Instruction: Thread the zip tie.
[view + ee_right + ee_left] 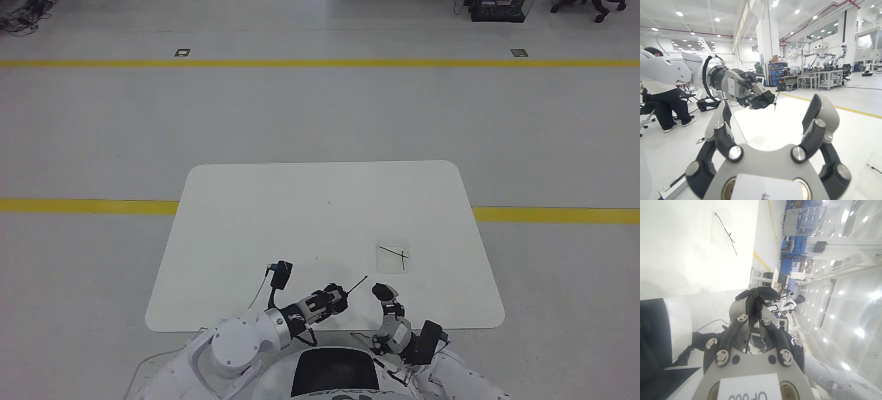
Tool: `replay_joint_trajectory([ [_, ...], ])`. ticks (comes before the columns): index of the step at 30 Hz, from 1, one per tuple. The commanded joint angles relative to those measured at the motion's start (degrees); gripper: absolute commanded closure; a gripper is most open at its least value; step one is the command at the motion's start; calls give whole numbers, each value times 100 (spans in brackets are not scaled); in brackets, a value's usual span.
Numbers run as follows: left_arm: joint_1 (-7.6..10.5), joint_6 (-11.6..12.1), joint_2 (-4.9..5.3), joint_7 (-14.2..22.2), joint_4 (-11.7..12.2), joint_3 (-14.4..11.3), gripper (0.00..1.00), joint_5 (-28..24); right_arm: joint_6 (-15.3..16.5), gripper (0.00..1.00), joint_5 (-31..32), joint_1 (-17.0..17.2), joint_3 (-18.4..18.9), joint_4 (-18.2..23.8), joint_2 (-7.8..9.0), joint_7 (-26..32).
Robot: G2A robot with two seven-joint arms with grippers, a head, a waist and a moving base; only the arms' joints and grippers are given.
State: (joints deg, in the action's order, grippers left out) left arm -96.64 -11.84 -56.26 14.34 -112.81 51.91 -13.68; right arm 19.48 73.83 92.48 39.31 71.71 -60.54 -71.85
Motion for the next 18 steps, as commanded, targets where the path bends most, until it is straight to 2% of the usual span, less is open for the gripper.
replay_joint_trajectory([
  [1,-44,130,24,45,-1,147,100,-136,0,0,-489,-92,-310,12,92,-209],
  [4,-137,309,75,195,-27,435,100,-360,0,0,-1072,-435,-987,106,303,-536],
  [7,-235,346,130,354,-71,678,100,-421,0,0,-1589,-918,-1797,234,561,-779],
  [11,-338,403,171,480,-155,837,100,-430,0,0,-2294,-1642,-2871,624,898,-779],
  [12,-360,427,177,496,-172,858,100,-434,0,0,-2425,-1764,-2957,711,968,-779],
  [14,-404,441,187,492,-185,913,100,-459,0,0,-2594,-1767,-2957,965,1100,-779],
  [18,-485,509,207,500,-227,1023,100,-505,0,0,-2900,-1707,-2957,1324,1239,-597],
])
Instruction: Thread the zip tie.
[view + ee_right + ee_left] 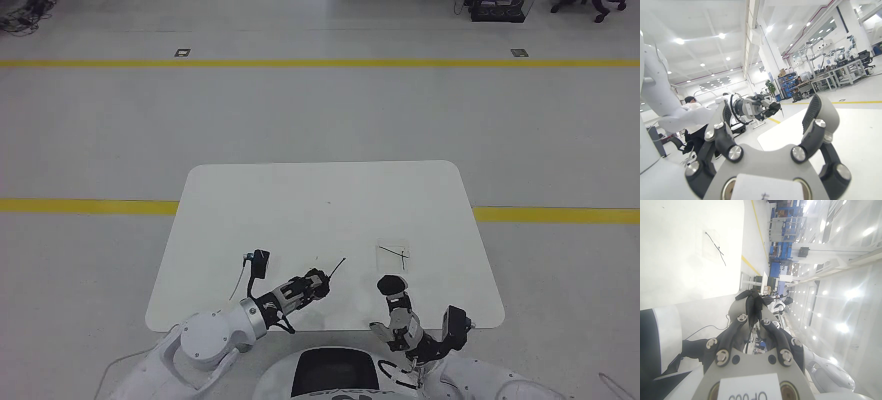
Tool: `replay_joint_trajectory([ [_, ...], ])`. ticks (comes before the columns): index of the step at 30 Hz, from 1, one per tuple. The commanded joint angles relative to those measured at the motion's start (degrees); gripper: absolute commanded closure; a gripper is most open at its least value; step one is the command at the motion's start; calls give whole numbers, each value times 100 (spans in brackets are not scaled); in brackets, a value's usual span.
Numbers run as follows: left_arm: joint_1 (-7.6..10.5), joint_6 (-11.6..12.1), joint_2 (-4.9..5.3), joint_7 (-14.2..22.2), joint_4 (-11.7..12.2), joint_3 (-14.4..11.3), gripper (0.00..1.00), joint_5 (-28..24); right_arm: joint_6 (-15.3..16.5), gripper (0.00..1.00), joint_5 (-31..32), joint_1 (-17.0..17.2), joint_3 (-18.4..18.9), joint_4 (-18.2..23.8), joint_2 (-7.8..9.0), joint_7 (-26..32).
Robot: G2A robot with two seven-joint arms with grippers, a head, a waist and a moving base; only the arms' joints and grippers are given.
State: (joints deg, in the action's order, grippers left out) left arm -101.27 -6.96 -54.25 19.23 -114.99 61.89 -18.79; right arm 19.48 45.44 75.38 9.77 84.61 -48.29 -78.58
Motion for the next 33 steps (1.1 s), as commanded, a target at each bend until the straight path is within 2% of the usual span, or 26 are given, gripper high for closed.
replay_joint_trajectory([
  [1,-22,21,6,10,-8,24,100,5,0,0,-60,3,-3,34,14,76],
  [11,-22,21,6,10,-8,24,100,5,0,0,-60,3,-3,34,14,76],
  [15,-22,21,6,10,-8,24,100,5,0,0,-158,-17,134,115,39,297],
  [21,-22,21,6,10,-8,24,100,5,0,0,-542,-389,-3,372,288,427],
  [26,-22,21,6,10,-8,24,100,5,0,0,-664,-452,-3,922,557,1011],
  [33,-22,21,6,10,-8,24,100,5,0,0,-1409,-561,-3,1491,870,1767],
])
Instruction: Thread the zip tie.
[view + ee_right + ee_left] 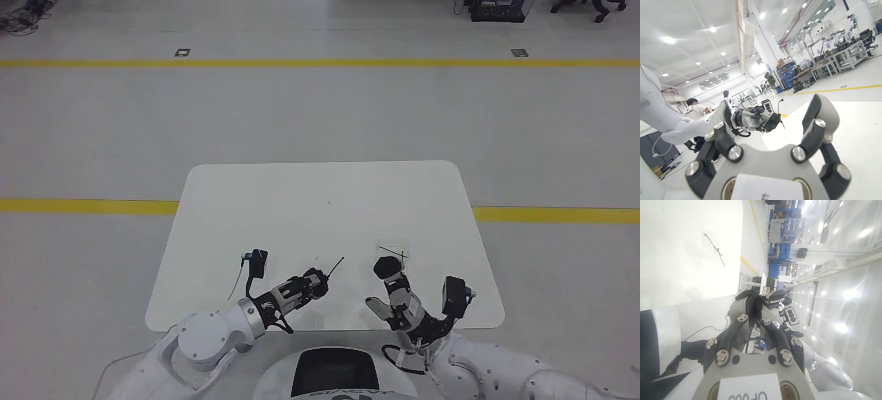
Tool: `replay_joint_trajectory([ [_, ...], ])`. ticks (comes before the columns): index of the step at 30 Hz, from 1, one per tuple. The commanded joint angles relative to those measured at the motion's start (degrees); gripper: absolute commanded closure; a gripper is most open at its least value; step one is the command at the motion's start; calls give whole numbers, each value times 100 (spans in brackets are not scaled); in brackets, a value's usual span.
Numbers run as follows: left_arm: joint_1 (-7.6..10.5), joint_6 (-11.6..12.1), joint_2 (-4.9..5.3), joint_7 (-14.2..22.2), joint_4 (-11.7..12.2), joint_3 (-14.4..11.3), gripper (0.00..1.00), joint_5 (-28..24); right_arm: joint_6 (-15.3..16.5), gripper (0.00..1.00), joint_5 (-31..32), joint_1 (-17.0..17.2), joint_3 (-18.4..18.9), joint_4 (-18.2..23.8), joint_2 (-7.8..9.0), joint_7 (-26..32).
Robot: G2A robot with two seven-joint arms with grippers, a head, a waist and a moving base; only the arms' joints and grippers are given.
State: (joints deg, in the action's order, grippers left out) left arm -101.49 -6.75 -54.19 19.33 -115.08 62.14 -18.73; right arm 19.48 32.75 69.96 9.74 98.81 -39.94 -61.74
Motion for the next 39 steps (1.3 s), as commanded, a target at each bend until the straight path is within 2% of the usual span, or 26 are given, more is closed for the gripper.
replay_joint_trajectory([
  [1,0,0,0,0,0,0,100,0,0,0,-231,-37,0,129,64,178],
  [18,0,0,0,0,0,0,100,0,0,0,-1955,-210,0,907,401,1993],
  [28,0,0,0,0,0,0,100,0,0,0,-2316,-176,0,1098,528,2352],
  [39,0,0,0,0,0,0,100,0,0,0,-2690,-203,0,1206,538,2805],
])
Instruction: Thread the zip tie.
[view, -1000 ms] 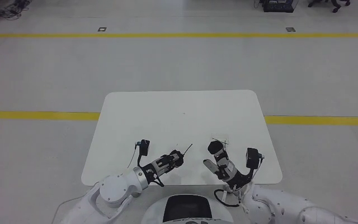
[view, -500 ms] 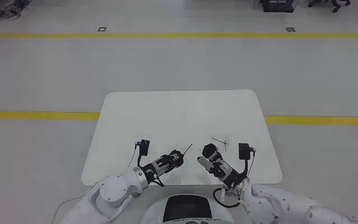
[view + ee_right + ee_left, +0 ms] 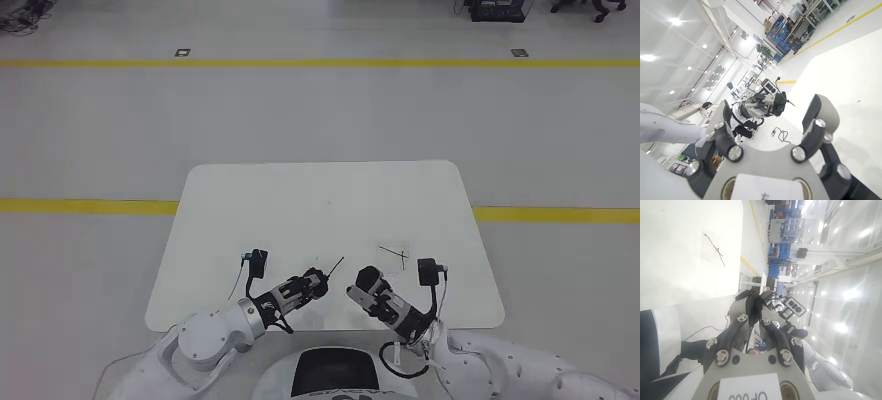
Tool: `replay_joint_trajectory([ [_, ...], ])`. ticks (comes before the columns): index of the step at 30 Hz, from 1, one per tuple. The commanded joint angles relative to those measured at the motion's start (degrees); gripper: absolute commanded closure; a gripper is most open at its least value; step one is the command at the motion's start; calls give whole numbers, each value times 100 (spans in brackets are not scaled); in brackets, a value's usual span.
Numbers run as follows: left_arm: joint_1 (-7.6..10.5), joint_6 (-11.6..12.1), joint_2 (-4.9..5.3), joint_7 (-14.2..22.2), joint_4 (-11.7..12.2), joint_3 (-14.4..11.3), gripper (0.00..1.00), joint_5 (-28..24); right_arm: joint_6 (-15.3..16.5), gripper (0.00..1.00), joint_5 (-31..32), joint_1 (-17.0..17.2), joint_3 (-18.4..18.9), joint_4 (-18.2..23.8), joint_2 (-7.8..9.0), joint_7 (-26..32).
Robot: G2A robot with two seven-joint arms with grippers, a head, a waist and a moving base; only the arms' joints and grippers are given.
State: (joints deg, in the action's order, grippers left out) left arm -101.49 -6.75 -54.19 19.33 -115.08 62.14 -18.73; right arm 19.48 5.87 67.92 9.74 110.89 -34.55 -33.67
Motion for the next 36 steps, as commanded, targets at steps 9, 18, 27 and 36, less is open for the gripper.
replay_joint_trajectory([
  [9,0,0,0,0,0,0,100,0,0,0,-2,1,0,-2,0,-2],
  [18,16,171,-10,-108,104,182,100,-390,0,0,-2,1,0,-2,0,-2],
  [27,-555,763,97,227,80,1232,100,-1305,0,0,-2,1,0,-2,0,-2],
  [36,-742,906,119,388,23,1519,100,-1463,0,0,-328,-48,241,186,-55,793],
])
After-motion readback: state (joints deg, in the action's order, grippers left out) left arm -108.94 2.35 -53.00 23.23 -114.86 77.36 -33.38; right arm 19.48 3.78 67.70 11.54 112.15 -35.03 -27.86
